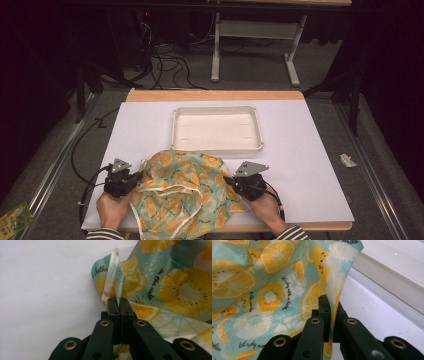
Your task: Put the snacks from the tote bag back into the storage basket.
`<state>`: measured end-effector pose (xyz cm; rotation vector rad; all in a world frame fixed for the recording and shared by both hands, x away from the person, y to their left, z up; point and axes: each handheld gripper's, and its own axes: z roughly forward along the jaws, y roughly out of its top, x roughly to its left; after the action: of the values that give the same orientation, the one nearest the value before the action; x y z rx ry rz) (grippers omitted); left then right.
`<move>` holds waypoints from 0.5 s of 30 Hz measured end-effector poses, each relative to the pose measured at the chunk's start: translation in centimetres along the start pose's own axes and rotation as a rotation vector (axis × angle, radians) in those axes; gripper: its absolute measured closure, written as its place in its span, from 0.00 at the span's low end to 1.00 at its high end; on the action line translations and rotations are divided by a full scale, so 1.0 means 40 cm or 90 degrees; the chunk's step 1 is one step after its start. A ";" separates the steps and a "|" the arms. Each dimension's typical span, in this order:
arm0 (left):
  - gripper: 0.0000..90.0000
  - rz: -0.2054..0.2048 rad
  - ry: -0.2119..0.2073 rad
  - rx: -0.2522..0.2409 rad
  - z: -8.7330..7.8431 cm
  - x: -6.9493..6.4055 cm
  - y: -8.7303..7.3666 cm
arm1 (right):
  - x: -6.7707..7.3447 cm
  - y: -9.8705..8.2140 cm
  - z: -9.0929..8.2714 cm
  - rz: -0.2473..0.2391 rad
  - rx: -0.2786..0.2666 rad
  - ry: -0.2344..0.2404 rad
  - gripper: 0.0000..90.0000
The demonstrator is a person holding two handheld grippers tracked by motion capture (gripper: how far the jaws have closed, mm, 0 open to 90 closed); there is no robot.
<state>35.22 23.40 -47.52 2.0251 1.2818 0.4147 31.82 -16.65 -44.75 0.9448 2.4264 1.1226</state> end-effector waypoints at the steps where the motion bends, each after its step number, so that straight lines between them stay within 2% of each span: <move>1: 1.00 0.000 -0.003 -0.002 0.000 -0.003 0.000 | -0.004 -0.006 -0.008 0.001 -0.002 -0.002 1.00; 5: 1.00 -0.001 -0.021 -0.010 -0.003 -0.013 -0.001 | -0.011 -0.015 -0.020 0.002 -0.004 -0.010 1.00; 15: 1.00 0.005 -0.044 -0.018 -0.004 -0.037 0.001 | -0.031 -0.035 -0.047 0.013 -0.009 -0.025 1.00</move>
<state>34.48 22.15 -47.23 2.0038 1.2207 0.3618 31.18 -19.22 -44.61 0.9806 2.3796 1.1171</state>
